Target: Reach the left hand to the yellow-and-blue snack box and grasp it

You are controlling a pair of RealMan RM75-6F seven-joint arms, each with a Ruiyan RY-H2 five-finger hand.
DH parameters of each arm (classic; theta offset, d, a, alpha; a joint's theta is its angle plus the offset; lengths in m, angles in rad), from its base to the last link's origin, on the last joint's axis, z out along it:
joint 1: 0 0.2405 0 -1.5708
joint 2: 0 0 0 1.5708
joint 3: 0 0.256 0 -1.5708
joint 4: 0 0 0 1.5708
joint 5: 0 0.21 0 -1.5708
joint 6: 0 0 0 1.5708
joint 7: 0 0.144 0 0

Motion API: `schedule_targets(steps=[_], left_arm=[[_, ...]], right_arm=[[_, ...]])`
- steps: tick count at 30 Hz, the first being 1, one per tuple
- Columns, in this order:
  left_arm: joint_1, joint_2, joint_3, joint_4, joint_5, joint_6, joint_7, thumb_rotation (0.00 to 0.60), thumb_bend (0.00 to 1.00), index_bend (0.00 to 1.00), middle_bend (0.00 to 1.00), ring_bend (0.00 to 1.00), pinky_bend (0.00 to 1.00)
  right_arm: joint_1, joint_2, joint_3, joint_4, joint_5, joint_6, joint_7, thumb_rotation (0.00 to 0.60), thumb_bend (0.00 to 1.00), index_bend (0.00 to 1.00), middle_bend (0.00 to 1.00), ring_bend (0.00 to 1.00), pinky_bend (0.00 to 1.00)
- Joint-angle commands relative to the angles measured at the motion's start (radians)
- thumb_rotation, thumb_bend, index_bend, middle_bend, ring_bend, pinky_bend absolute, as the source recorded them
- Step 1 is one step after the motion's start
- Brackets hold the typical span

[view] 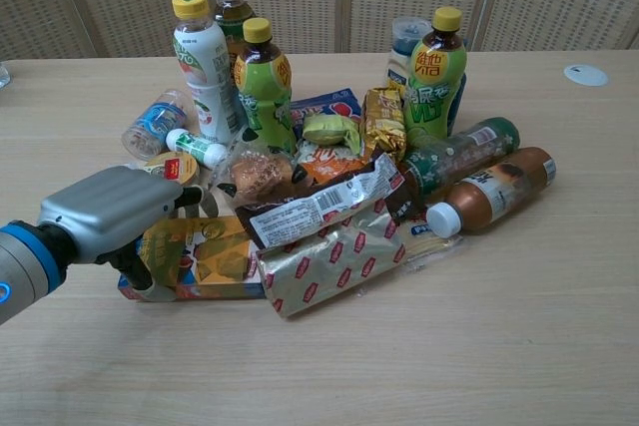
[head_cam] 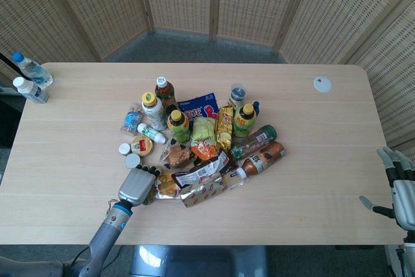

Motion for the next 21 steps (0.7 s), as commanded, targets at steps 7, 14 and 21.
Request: schedule_targets(steps=[7,14,21], left_arm=[[0.01,0.145,-0.012,-0.233,0.083,0.077,0.008,0.6,0.0,0.52,0.58,0.55,0.52],[0.011,0.263,-0.039,-0.411,0.129,0.131,0.049,0.6,0.0,0.52,0.57,0.55,0.52],[0.0,0.382,-0.101,-0.563,0.142,0.174,0.101,0.6,0.0,0.52,0.57,0.55,0.51]], right_arm=[[-0.001,0.0,-0.001,-0.003,-0.001,0.001,-0.006,0.584,0.0,0.0,0.0,0.0,0.0],[0.0,-0.003,-0.003,-0.004,-0.003,-0.001,-0.016,0.581,0.0,0.0,0.0,0.0,0.0],[0.0,-0.004,-0.003,-0.006,-0.002,0.001,-0.02,0.581,0.0,0.0,0.0,0.0,0.0]])
